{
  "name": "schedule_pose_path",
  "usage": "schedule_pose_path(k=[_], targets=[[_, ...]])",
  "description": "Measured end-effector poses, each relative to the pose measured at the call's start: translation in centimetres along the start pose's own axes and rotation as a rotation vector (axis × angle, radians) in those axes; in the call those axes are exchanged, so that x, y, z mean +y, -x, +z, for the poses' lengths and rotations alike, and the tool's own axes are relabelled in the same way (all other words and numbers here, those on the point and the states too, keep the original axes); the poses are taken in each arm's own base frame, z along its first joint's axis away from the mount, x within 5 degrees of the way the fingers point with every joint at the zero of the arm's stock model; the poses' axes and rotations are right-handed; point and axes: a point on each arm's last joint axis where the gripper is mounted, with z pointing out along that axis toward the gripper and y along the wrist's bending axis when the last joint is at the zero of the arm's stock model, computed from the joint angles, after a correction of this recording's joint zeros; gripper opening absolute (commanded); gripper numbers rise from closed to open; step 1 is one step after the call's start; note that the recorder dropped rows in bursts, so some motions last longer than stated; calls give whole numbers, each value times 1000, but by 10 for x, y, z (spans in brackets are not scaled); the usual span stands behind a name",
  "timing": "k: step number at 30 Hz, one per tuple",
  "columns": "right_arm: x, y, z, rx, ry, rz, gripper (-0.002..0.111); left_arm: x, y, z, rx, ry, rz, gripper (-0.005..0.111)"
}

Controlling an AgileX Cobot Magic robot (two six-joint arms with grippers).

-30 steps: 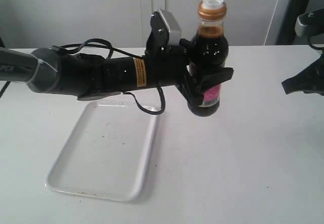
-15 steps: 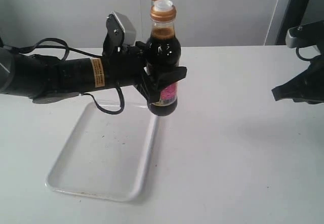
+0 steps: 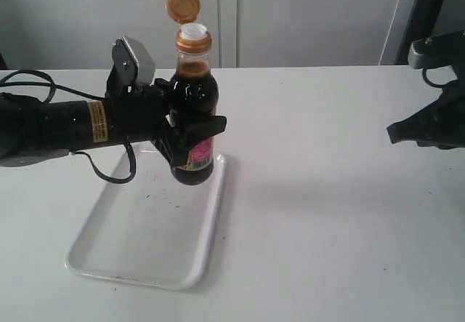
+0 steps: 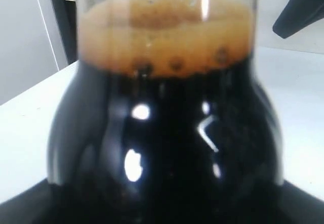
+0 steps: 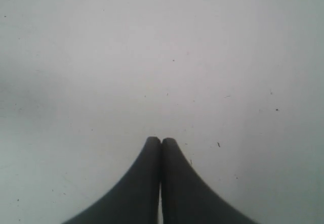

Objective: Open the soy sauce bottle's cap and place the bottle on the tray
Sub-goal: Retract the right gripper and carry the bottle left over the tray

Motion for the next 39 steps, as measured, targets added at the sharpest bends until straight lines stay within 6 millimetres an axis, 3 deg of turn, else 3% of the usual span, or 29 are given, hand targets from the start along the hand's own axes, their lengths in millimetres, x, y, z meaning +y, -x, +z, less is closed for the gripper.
schedule_pose_path(k=[16,39], targets=[[0,0,0,-4,5,10,0,-10,-30,-26,86,23,-3,0],[1,0,0,-4,6,11,0,2,-39,-42,103,98,17,0]])
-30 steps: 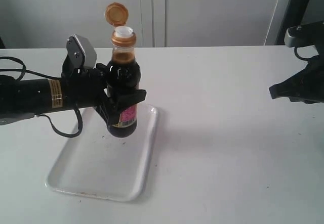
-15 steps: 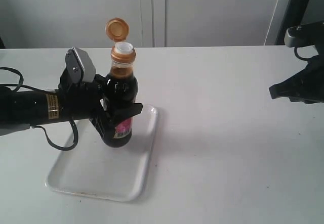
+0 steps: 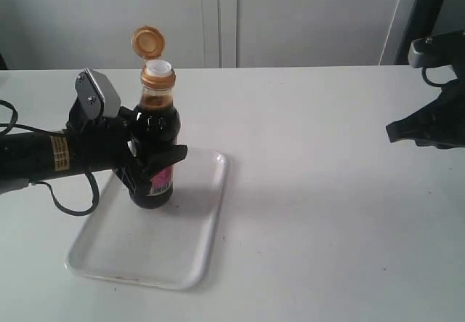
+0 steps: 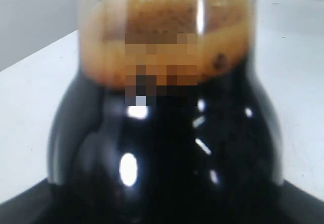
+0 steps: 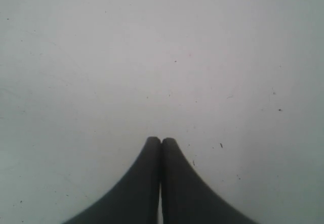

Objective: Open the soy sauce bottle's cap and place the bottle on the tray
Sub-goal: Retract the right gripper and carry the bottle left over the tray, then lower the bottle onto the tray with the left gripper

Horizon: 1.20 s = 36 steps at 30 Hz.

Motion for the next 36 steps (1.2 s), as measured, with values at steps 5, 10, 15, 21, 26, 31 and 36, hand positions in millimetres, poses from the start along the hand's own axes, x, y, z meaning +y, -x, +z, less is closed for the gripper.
schedule_pose_path(k=[5,10,15,21,26,31,36], targets=[[0,0,0,0,1,1,0,0,0,0,0,0,6,0],[0,0,0,0,1,1,0,0,-1,0,-1,4,3,0],[0,0,0,0,1,1,0,2,-9,4,-3,16,-42,0],[0,0,0,0,1,0,0,3,-11,5,-13,19,-56,0],[0,0,0,0,1,0,0,3,-11,5,-12,15,-72,5],[0,0,0,0,1,0,0,1,-11,5,-10,2,-81,36],[0,0,0,0,1,0,0,1,-11,5,-11,-7,-93,66]])
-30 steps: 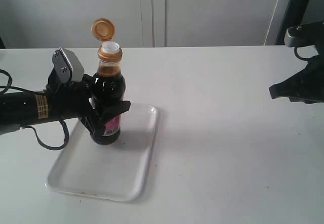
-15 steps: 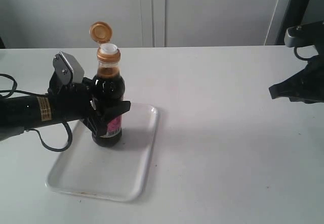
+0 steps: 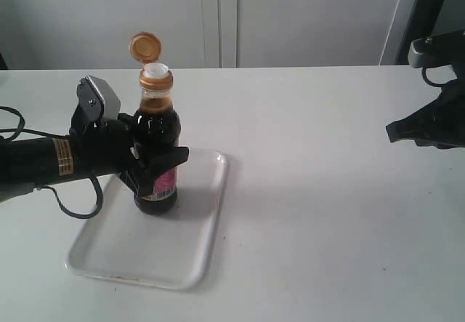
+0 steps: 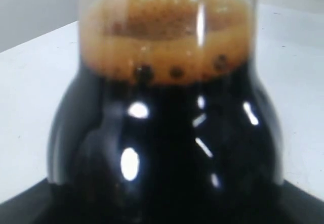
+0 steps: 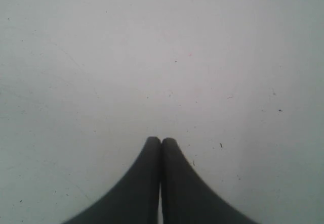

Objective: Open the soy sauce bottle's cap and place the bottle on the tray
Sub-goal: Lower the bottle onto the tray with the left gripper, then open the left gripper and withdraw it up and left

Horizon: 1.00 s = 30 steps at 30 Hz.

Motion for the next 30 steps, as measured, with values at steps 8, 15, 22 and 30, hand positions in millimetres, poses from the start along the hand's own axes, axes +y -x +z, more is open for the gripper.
schedule_pose_path(k=[8,15,22,30], targets=[[0,0,0,0,0,0,0,-1,2,0,-27,-17,-23,84],[0,0,0,0,0,0,0,9,23,-18,-75,39,10,84],[0,0,0,0,0,0,0,8,25,-18,-80,34,7,84],[0,0,0,0,0,0,0,10,38,-23,-135,85,-7,84]])
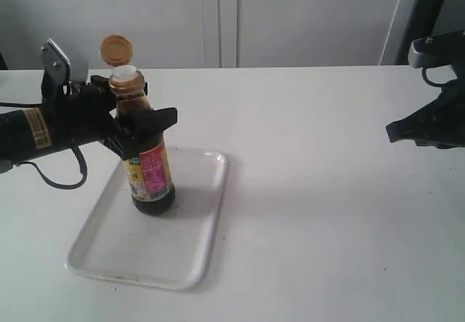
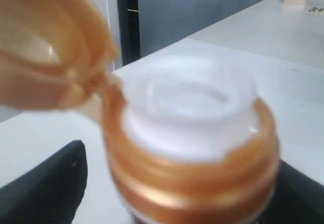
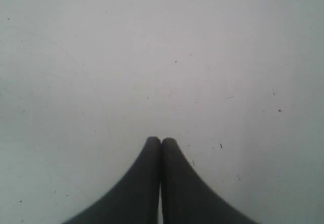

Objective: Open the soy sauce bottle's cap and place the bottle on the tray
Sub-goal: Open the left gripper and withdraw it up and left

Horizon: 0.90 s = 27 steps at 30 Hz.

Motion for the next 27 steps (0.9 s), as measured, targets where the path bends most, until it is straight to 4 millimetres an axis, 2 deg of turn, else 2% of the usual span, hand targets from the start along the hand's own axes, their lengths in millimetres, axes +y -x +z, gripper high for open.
schedule_pose_path(k=[7,27], targets=[[0,0,0,0,0,-2,0,-2,18,-5,-45,14,28,84],[0,0,0,0,0,-4,0,-2,52,-17,-166,97,30,84]])
